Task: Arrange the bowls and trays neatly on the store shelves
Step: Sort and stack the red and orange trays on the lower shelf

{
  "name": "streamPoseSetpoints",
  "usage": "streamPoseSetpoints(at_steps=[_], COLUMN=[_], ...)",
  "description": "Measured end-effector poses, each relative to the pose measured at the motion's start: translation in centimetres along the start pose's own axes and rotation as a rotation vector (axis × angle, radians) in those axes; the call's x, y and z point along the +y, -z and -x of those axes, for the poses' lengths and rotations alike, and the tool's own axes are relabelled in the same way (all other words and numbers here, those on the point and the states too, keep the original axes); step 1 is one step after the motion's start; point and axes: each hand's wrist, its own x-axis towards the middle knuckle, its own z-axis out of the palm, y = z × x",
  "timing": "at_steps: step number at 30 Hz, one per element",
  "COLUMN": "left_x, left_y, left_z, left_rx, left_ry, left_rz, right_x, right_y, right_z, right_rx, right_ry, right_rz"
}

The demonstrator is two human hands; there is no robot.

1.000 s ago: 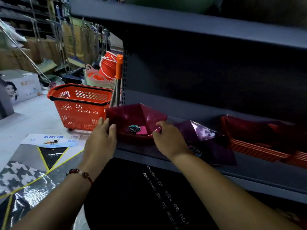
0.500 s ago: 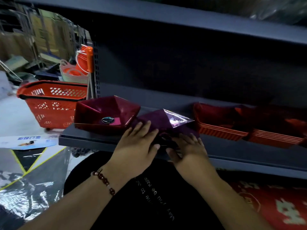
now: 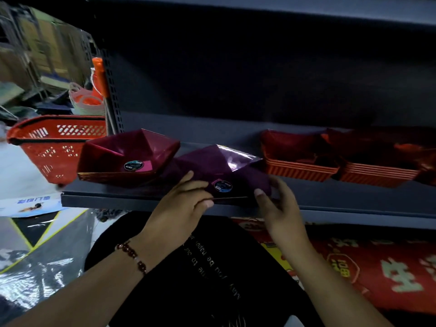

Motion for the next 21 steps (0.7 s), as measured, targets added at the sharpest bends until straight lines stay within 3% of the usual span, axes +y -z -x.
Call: streamPoseSetpoints(at_steps=[4, 11, 21], left_x=[1.3, 3.3, -0.7], left_y=[0.2, 0.8, 6.2], left_z=[1.0, 1.1, 0.8], left_rx=[-0.013, 0.27, 0.505], left_ry=[0.054, 0.435, 0.38], left_rz=[0.213, 0.907, 0.812], right_x=[-0.9, -1.6, -5.7], right_y=[-0.7, -2.4, -7.2], right_z=[-0.5, -0.1, -0.2], right_rx=[0.097, 0.16, 0.095], right_ry=[-0.32, -0.449, -0.306], right_rz=[-0.377, -0.645, -0.692])
